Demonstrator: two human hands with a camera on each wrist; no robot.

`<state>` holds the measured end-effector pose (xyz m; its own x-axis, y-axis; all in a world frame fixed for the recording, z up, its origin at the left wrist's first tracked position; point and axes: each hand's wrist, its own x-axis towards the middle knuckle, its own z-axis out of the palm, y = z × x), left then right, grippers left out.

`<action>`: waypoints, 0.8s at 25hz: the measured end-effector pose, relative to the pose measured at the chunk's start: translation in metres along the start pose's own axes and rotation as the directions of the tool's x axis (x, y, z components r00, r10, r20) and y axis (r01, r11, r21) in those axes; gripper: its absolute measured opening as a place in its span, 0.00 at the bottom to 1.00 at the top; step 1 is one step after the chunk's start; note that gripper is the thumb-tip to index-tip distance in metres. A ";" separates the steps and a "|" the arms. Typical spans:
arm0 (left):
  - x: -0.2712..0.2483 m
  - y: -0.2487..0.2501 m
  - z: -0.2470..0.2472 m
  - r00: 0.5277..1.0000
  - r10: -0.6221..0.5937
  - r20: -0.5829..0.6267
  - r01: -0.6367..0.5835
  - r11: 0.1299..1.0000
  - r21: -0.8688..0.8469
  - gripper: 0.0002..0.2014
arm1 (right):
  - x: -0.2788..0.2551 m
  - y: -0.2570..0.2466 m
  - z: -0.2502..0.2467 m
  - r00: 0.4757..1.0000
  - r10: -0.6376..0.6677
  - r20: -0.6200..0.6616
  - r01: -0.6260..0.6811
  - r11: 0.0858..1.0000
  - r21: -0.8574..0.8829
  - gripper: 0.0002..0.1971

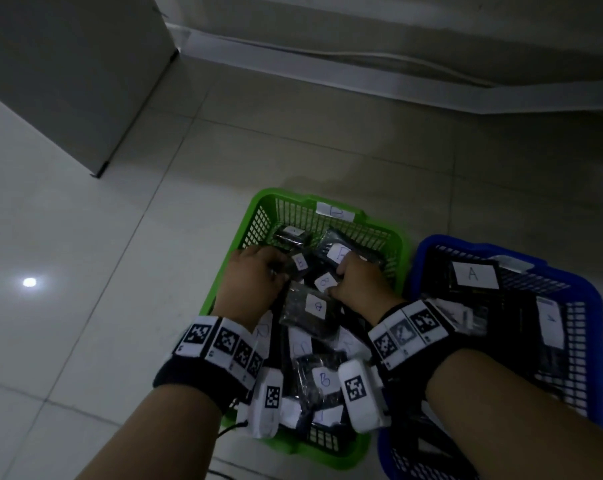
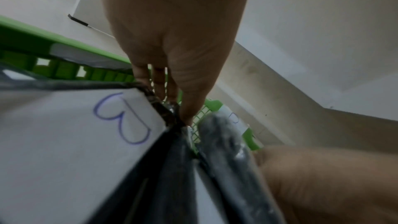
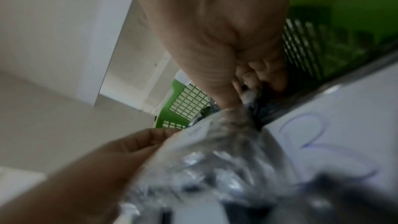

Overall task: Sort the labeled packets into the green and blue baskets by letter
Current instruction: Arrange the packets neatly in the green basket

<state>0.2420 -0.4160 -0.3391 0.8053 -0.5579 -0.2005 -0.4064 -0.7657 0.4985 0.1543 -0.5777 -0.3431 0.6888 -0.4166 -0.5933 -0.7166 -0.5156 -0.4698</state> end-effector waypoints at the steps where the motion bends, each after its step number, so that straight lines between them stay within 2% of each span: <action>1: -0.001 0.000 0.000 1.000 0.006 0.000 -0.006 1.000 -0.016 0.14 | 0.000 -0.001 0.000 1.000 0.010 -0.010 -0.010 0.997 0.081 0.29; 3: -0.005 0.001 -0.003 1.000 -0.006 -0.018 0.004 0.994 -0.112 0.18 | -0.001 -0.001 0.001 0.999 0.031 0.012 -0.033 0.975 0.220 0.26; 6: -0.009 0.001 -0.010 0.997 -0.071 -0.040 0.059 0.966 -0.253 0.22 | -0.006 -0.002 0.000 0.998 0.030 0.055 -0.045 0.953 0.300 0.17; 8: -0.010 -0.003 -0.013 0.991 -0.116 -0.060 0.096 0.959 -0.266 0.22 | -0.008 -0.002 -0.001 1.000 0.013 0.027 -0.022 0.933 0.360 0.17; 12: -0.013 -0.006 -0.018 0.971 -0.204 -0.124 0.162 0.945 -0.285 0.17 | -0.023 -0.004 -0.004 0.993 -0.083 -0.087 0.113 0.895 0.431 0.19; 14: -0.013 -0.006 -0.018 0.958 -0.247 -0.143 0.190 0.926 -0.327 0.16 | -0.030 -0.005 -0.005 0.993 -0.101 -0.053 0.114 0.873 0.473 0.20; 18: -0.014 -0.001 -0.009 0.977 -0.146 -0.155 0.110 0.970 -0.215 0.20 | -0.043 -0.002 -0.004 0.979 -0.175 0.106 0.096 0.852 0.514 0.22; 20: -0.016 0.010 -0.007 0.988 -0.066 -0.139 0.036 0.978 -0.205 0.20 | -0.051 -0.003 -0.002 0.969 -0.218 0.119 0.122 0.834 0.537 0.23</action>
<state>0.2277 -0.4124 -0.3247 0.8824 -0.4566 -0.1135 -0.2800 -0.7035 0.6533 0.1213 -0.5563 -0.3098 0.8105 -0.2019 -0.5499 -0.5731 -0.0787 -0.8157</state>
